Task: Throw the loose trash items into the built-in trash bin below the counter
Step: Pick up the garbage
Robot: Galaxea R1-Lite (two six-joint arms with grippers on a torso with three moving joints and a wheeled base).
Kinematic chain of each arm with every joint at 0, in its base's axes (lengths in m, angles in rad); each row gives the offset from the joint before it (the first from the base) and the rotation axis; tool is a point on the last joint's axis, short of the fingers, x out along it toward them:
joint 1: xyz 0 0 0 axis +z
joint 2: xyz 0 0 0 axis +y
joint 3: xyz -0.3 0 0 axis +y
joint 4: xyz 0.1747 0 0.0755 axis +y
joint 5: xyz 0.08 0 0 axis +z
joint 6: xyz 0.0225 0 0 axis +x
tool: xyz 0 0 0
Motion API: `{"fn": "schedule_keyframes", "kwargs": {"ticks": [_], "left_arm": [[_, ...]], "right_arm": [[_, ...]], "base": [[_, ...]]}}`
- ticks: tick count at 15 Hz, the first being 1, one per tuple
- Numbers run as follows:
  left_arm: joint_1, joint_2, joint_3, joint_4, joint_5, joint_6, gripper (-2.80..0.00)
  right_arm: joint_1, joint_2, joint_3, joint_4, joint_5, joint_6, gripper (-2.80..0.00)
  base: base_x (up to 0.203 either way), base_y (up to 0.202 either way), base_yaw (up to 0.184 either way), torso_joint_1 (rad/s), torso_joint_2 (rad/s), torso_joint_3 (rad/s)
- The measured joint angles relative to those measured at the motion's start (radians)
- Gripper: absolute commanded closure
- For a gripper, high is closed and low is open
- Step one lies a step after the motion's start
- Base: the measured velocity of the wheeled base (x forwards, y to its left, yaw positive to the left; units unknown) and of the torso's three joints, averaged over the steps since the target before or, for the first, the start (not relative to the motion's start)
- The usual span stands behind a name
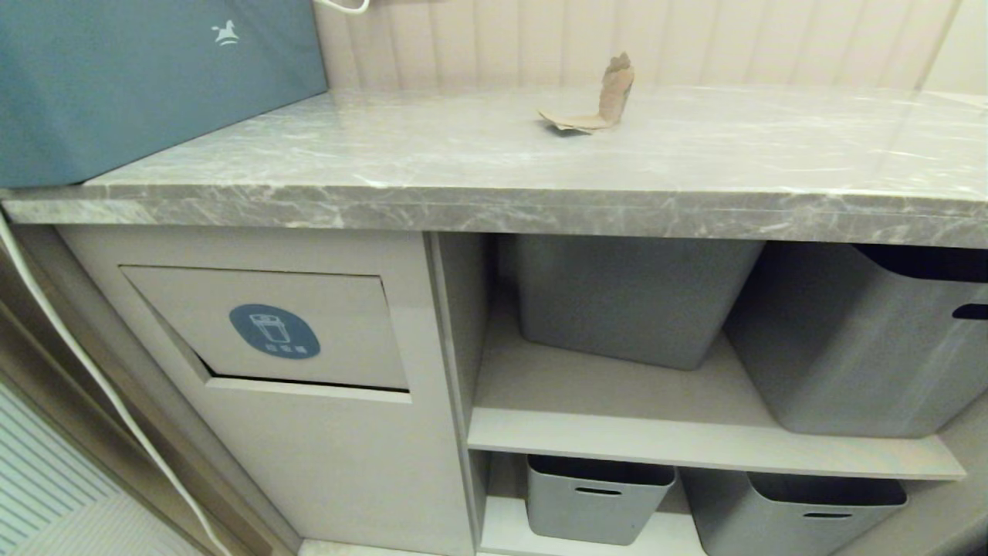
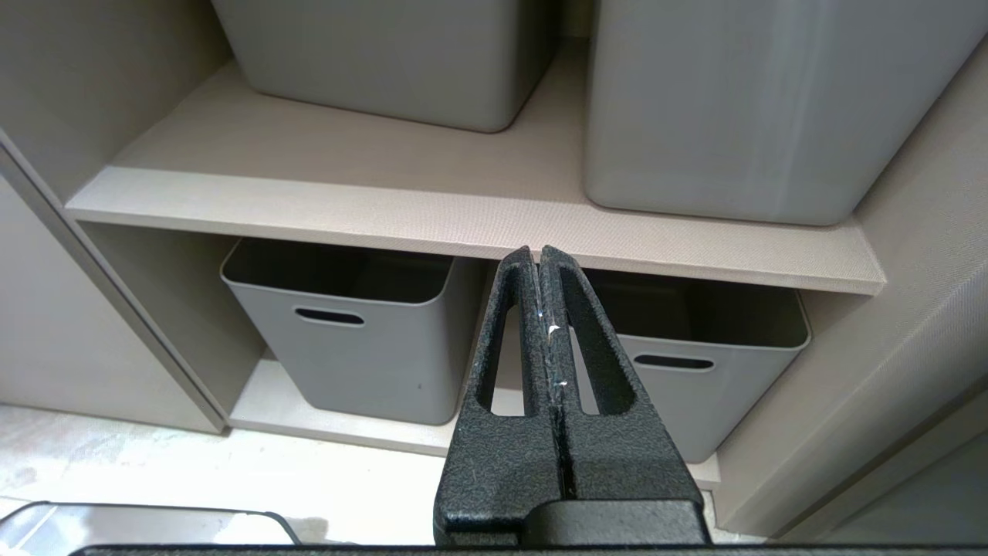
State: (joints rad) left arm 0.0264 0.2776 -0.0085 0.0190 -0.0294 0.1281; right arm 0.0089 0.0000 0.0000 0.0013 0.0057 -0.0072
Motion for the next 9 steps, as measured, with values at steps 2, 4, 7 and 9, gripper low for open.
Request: {"fn": "schedule_keyframes", "kwargs": {"ticks": [2,4,7,9], "left_arm": [[-0.025,-0.039,0.000,0.002,-0.002,-0.010,0.00],[-0.032,-0.131,0.001,0.001,-0.001,-0.012,0.00],[-0.033,-0.233,0.005,-0.010,0.001,-0.016,0.00],[-0.033,-0.260,0.003,-0.001,-0.001,-0.015,0.00]], "right_arm": [[0.000,0.000,0.000,0.000,0.000,0.001,0.00],[0.000,0.000,0.000,0.000,0.000,0.001,0.00],[0.000,0.000,0.000,-0.001,0.000,-0.001,0.00],[0.000,0.000,0.000,-0.001,0.000,-0.002,0.00]], "base": [[0.000,0.000,0.000,0.000,0.00,0.000],[0.000,0.000,0.000,0.000,0.00,0.000],[0.000,0.000,0.000,0.000,0.00,0.000],[0.000,0.000,0.000,0.000,0.00,0.000]]}}
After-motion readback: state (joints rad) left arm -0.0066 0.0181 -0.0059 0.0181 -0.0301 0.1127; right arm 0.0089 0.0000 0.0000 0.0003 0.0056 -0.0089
